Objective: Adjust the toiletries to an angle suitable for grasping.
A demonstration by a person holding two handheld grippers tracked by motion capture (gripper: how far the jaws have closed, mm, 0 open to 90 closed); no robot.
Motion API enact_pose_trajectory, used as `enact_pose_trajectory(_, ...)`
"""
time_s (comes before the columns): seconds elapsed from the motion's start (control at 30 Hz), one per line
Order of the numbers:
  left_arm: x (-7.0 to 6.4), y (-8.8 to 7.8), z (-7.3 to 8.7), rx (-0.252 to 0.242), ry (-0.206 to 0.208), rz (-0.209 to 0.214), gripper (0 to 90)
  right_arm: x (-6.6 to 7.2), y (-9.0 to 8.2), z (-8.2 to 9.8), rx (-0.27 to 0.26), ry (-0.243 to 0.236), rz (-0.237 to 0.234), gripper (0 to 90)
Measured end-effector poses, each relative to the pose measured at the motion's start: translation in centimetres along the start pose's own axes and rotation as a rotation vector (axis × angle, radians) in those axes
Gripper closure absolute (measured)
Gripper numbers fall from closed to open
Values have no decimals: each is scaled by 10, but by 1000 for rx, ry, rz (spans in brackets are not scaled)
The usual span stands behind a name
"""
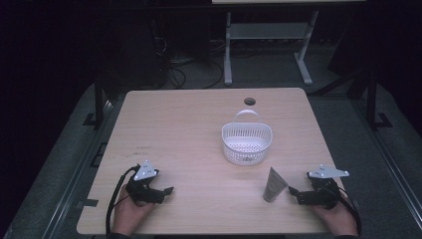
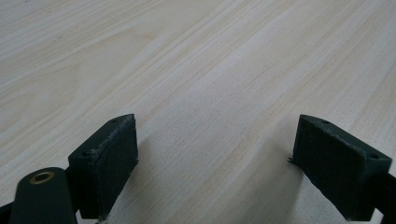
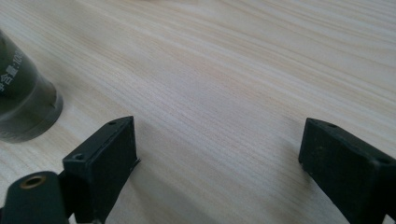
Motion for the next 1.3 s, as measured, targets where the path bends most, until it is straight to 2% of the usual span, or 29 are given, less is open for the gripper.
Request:
enact_pose_trajectory(0.3,0,0,0,-1,-2,0,133,-1,-1,0,0,-3,-7,109)
enact_pose_trajectory(0.43,0,0,0,0,-1,0,133,-1,-2,-1,5,-2,-4,154)
enact_pose_trajectory(0.5,0,0,0,0,-1,0,133,-1,-4,-3,23,0,-16,211)
enact_pose_trajectory(0.53,0,0,0,0,-1,0,133,1,-6,-4,29,22,-36,233)
enact_pose_trajectory(0.57,0,0,0,0,-1,0,133,1,-6,-4,29,22,-36,233)
enact_pose_trajectory(0.73,0,0,0,0,-1,0,133,5,-11,-6,31,33,-64,364)
enact_pose_trajectory(0.77,0,0,0,0,-1,0,133,6,-15,-9,21,34,-71,443)
enact_pose_trajectory(0.93,0,0,0,-1,-1,0,133,8,-28,-18,-18,42,-108,677)
enact_pose_trajectory(0.97,0,0,0,-1,-1,0,133,8,-28,-18,-18,42,-108,677)
enact_pose_trajectory(1.0,0,0,0,-1,-2,0,133,9,-32,-22,-30,35,-125,789)
enact_pose_trajectory(1.07,0,0,0,-1,-1,0,134,11,-35,-25,-36,36,-144,898)
enact_pose_trajectory(1.23,0,0,0,-1,-2,0,135,16,-41,-30,-36,52,-176,900)
enact_pose_trajectory(1.3,0,0,0,-1,-2,0,135,21,-48,-35,-64,56,-205,900)
Point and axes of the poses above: each handheld gripper's, and its own axes: y roughly forward along the jaws, z roughly out of its underside, x roughly to its left, the point moved 4 cm from there along y, roughly forward along the jaws, and after that the axes turned 12 degrees about -x, right-handed, at the moved point
